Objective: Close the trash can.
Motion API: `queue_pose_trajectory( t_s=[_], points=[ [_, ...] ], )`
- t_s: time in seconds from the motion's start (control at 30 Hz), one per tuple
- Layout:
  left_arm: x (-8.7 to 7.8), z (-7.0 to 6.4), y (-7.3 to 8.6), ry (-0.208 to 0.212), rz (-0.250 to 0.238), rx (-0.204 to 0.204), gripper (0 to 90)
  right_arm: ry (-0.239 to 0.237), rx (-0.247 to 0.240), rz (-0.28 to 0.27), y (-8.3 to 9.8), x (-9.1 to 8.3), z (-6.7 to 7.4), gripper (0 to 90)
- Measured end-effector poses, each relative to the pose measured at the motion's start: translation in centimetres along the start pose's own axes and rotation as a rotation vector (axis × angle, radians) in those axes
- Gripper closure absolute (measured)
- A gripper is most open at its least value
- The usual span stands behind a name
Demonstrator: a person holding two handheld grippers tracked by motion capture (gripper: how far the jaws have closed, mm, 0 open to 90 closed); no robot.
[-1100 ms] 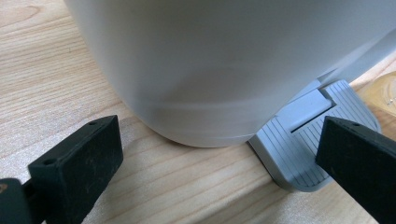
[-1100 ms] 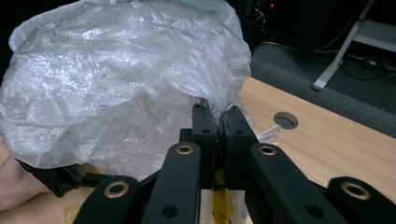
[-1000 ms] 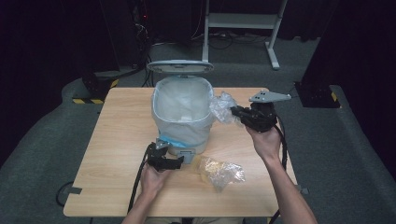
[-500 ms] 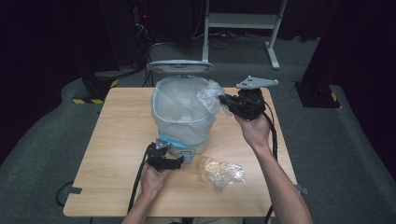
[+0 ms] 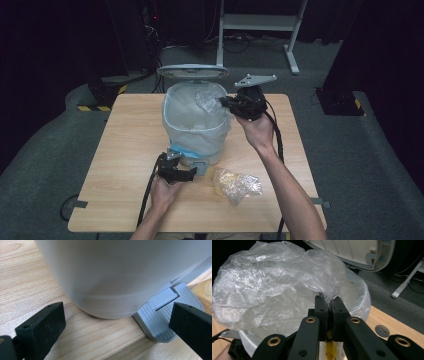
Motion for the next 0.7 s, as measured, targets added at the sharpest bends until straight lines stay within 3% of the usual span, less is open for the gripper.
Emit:
queue_pose_trajectory(
  t_s=[0.4,0.7],
  points=[
    [0.0,0.0,0.0,-0.005,-0.004,0.005,0.7,-0.02,0.001,0.023,-0.8,2.2,0.8,77.1],
    [0.0,0.0,0.0,-0.004,-0.004,0.002,0.7,-0.022,-0.014,0.026,-1.0,3.1,1.4,53.8]
  ],
)
Point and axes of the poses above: each handheld gripper's, and its own axes: x roughly forward along the jaws, y roughly out of its underside, z roughly to its left, the point moved 1 cm from there along x, roughly forward along the jaws, and after that the axes turned 3 degrees about z, right-handed, at the moved point
